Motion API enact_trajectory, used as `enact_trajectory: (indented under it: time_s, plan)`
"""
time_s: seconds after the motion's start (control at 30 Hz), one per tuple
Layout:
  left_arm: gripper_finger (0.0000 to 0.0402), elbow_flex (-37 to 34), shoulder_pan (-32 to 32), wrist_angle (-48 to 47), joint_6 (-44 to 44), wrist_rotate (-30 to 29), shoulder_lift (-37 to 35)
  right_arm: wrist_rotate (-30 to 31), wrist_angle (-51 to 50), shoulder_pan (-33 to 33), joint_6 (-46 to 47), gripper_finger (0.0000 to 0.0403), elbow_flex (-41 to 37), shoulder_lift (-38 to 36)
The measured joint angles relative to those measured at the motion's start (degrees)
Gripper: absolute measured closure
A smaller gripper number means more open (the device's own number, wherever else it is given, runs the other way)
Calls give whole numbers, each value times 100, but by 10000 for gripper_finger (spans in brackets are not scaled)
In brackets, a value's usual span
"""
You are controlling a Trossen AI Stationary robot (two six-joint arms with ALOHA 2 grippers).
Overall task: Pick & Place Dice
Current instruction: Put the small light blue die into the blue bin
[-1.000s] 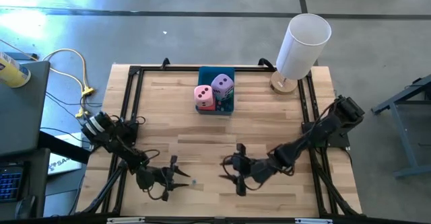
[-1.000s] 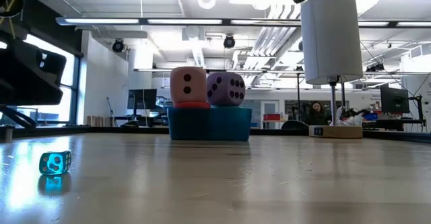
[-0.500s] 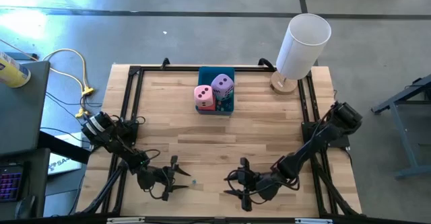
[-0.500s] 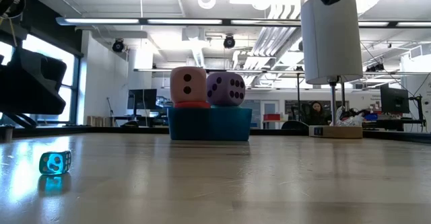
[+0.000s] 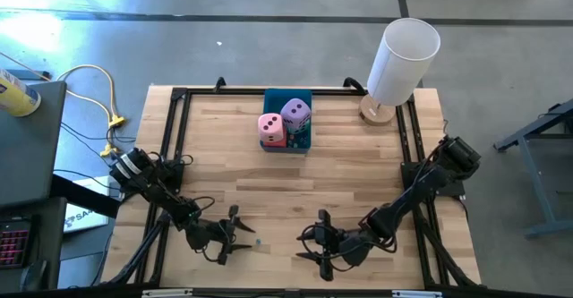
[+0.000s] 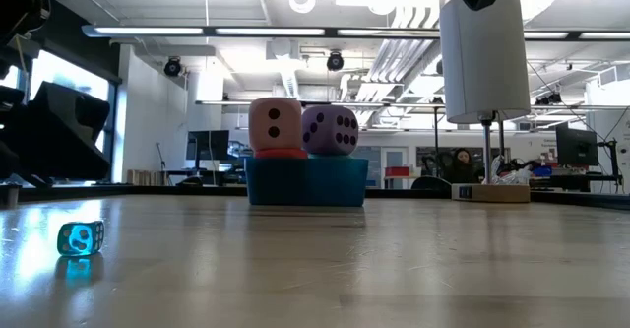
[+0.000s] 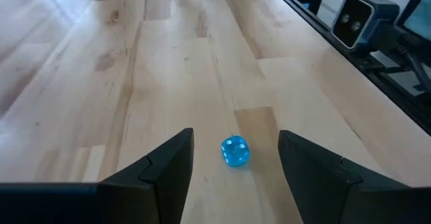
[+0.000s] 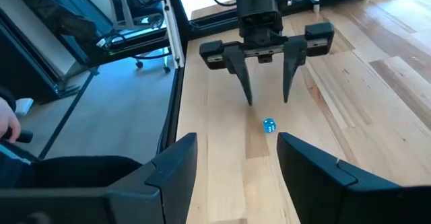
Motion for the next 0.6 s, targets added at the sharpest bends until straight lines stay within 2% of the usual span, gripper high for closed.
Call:
enact_trajectory:
  time_s: [0.2,0.33,0.47,0.6]
  plan:
    - [190,2,-10,7,-19,121,33,-1,0,1,-12,206,0,0]
    - [190,74,-10,-1,-32,111,317,-2,-2,0,-15,206,0,0]
    - [190,168,0,25,-40,-191,621,-2,-6,-7,-20,206,0,0]
    - [190,285,1,72,-58,-197,788,-4,-6,-41,-78,206,0,0]
